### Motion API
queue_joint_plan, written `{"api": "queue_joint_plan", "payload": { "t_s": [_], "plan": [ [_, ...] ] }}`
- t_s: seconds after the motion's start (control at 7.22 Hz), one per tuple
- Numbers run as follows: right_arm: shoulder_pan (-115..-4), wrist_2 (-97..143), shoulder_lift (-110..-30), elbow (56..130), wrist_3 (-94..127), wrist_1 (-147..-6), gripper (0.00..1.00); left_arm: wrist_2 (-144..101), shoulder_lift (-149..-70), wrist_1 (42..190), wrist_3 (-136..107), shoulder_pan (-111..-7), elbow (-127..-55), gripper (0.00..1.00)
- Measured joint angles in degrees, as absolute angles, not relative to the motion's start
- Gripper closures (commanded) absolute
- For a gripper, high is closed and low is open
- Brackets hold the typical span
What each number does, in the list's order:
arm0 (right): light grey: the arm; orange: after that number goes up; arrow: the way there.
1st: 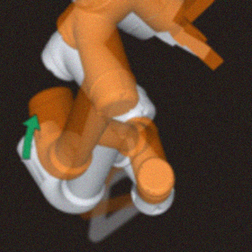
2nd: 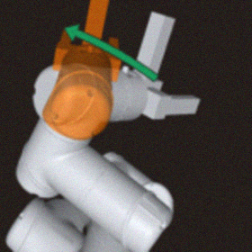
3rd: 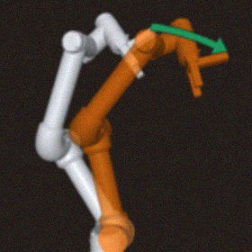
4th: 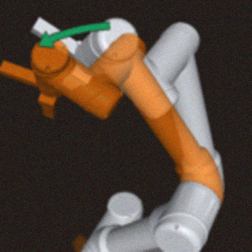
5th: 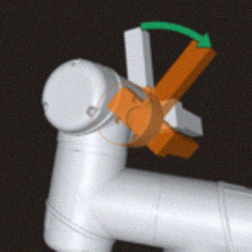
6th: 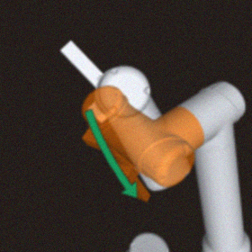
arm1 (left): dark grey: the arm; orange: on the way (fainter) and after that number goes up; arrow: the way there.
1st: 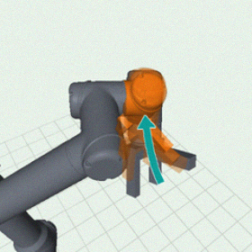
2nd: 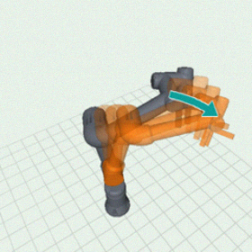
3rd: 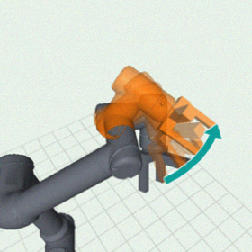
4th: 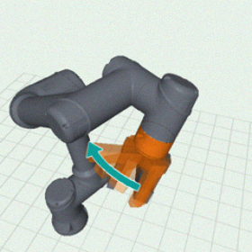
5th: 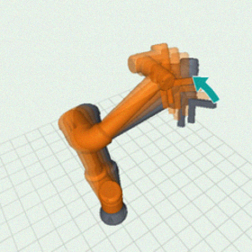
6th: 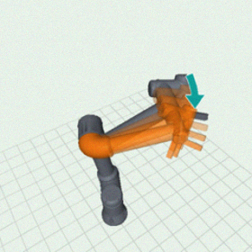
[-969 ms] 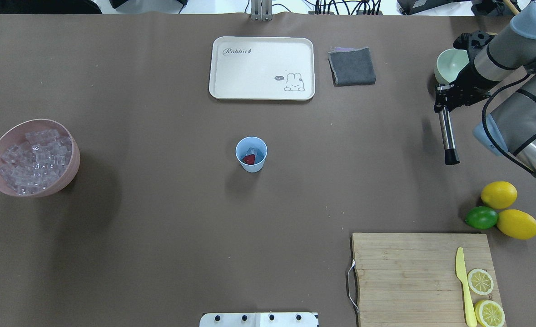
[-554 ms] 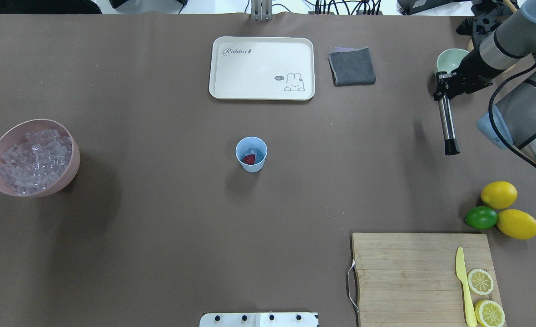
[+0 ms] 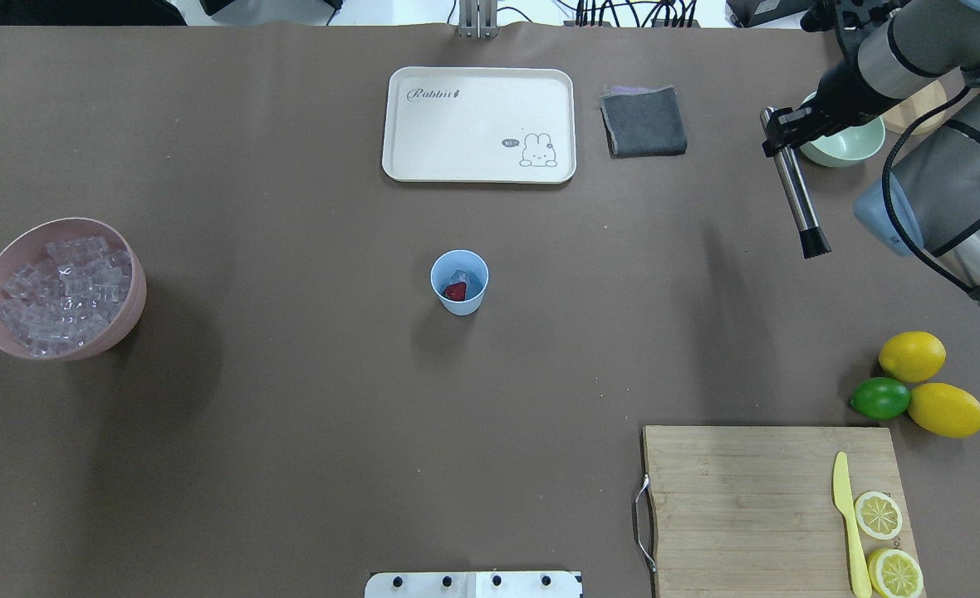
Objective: Mash ice and strawberries in cup
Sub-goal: 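Lift the pestle and carry it over the light-blue cup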
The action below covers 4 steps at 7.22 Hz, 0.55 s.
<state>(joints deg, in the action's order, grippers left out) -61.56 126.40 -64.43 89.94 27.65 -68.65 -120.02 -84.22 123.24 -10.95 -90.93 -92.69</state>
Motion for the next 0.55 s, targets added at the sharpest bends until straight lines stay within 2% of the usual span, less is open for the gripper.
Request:
{"api": "queue_joint_plan", "payload": {
  "t_s": [0.55],
  "plan": [
    [-56.56,122.93,-62.49,90.23,25.55,-54.04,1.0,-119.72,-84.06,123.22,-11.08,-92.4,-89.28,0.02]
  ]
}}
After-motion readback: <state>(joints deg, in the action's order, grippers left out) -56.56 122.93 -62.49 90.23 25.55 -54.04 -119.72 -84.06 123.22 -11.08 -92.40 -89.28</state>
